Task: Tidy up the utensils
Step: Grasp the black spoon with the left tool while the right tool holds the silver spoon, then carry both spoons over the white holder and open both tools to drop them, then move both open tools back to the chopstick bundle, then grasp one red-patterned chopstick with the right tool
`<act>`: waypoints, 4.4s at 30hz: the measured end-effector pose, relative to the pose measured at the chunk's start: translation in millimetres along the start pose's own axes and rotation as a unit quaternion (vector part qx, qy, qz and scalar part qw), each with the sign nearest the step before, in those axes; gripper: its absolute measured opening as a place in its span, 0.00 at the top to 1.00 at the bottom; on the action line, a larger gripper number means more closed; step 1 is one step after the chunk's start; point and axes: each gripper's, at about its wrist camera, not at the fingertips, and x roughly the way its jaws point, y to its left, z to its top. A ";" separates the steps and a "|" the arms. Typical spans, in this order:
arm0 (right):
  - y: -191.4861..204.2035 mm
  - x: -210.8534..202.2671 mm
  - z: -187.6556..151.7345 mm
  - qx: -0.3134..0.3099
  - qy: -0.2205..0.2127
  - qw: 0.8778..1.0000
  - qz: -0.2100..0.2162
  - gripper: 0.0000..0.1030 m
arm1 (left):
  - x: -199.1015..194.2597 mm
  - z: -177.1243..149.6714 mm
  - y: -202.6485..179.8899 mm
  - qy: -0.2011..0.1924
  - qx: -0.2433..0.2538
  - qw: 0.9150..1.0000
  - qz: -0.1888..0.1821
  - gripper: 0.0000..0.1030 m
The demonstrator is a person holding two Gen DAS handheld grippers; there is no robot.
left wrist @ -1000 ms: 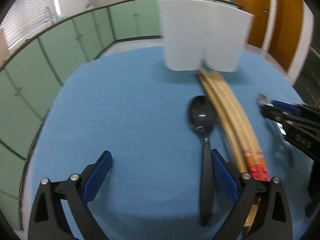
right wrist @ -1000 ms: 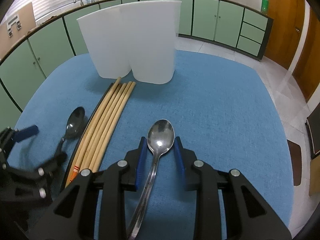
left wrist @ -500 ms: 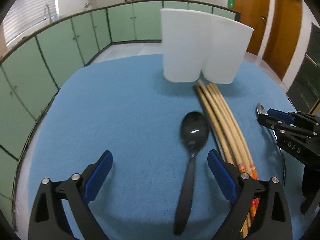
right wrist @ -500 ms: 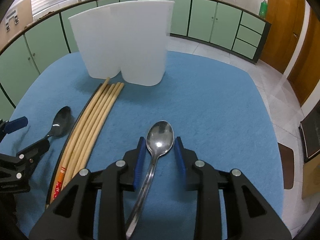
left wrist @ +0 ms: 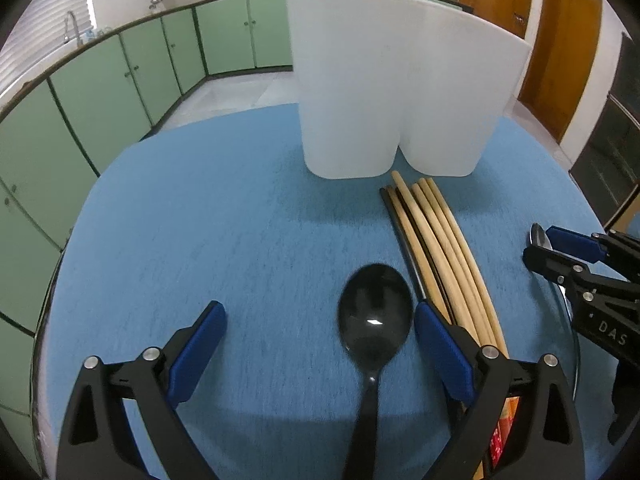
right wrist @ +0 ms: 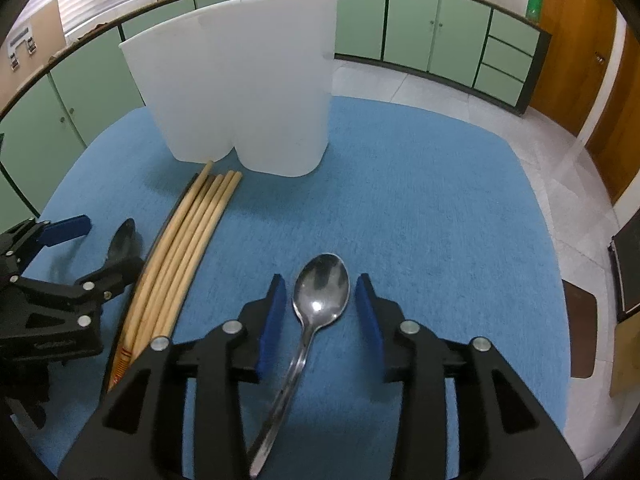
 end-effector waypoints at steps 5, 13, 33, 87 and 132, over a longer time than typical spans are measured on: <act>0.1 1.6 3.7 0.004 0.008 1.000 0.001 0.62 | 2.1 9.1 1.7 0.001 0.000 1.000 -0.011 0.13; -1.6 -9.2 -4.8 0.008 -0.021 1.000 0.006 0.73 | -2.6 15.4 18.2 -0.017 -0.022 0.998 -0.065 0.66; -20.3 -129.1 10.3 0.000 -0.267 0.962 0.052 0.73 | -120.8 4.3 20.8 -0.292 -0.018 0.951 -0.100 0.66; 34.4 -100.1 -88.4 0.029 -0.093 0.995 0.035 0.17 | -91.5 -84.1 5.3 -0.099 -0.031 0.994 -0.042 0.30; 52.0 -84.1 -132.4 -0.001 -0.040 0.999 0.031 0.95 | -82.5 -135.4 -25.9 -0.034 0.010 0.998 -0.057 0.24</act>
